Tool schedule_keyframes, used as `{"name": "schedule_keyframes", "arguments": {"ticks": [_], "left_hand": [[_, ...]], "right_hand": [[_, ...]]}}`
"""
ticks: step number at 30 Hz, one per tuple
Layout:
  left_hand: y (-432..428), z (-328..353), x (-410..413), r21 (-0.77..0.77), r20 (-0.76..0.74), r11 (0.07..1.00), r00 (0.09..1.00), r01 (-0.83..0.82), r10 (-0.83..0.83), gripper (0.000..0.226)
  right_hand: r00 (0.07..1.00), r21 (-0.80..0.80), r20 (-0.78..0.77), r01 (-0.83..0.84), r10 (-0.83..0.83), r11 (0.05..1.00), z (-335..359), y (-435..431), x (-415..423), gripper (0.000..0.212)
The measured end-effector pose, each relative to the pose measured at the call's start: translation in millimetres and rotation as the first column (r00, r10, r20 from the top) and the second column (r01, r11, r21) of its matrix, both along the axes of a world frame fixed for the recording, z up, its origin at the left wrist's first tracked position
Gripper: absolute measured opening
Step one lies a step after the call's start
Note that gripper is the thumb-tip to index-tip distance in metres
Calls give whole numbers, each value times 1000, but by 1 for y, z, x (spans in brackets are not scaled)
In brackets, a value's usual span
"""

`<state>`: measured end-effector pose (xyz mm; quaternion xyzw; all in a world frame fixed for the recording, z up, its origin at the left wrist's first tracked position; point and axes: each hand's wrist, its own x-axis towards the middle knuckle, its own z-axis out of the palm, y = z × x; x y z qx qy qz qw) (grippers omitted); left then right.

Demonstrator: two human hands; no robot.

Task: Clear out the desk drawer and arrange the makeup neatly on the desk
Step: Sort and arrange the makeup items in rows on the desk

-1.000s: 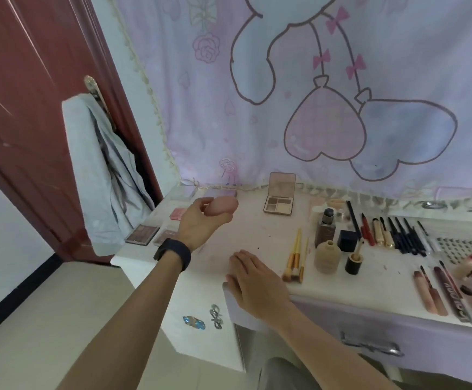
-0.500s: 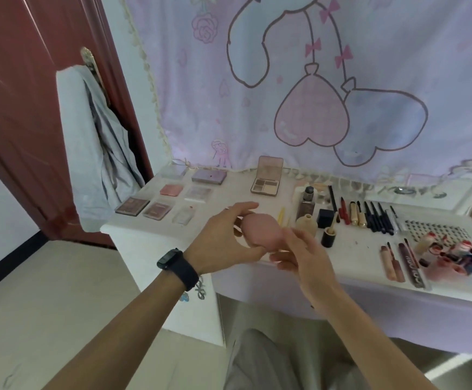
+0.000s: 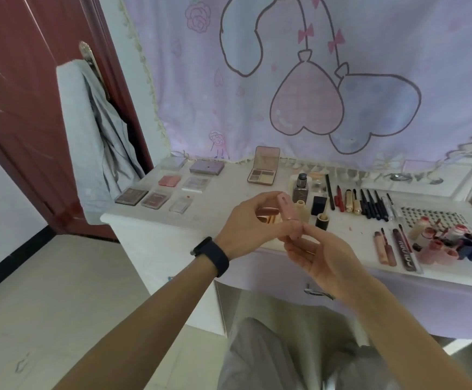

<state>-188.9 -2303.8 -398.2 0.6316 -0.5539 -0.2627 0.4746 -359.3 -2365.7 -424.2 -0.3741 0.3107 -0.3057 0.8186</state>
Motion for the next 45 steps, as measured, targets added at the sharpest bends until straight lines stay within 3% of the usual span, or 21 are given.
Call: {"name": "schedule_keyframes", "arguments": {"ticks": [5,10,17,27,32,37,41,45], "left_hand": [[7,11,-5,38,69,995,993,94,-97,70],[11,18,-11,29,85,986,982,164,-166,74],[12,21,-19,36,-134,985,977,171,-165,56],[15,21,-19,112,-337,972,928,207,-159,55],[17,21,-19,109,-369,971,915,214,-160,55],[18,19,-19,92,-439,980,891,175,-118,48],[16,14,-28,37,-460,998,887,60,-36,54],[20,12,-26,24,-573,1000,820,13,3,45]], "right_hand": [[989,-275,-117,-125,95,953,11,-8,-13,36],[981,-390,-193,-74,-3,918,19,-11,-16,67],[985,-507,-153,-13,-75,862,18,-8,-20,53],[991,-626,-105,-3,-80,780,15,-4,-26,40],[971,-752,-180,-34,-155,658,10,-1,-21,44],[925,-889,-265,-124,-274,441,7,10,-20,30],[893,-949,-243,-138,-378,282,6,19,-12,41],[880,-942,-249,-123,-403,313,6,15,-10,42]]}}
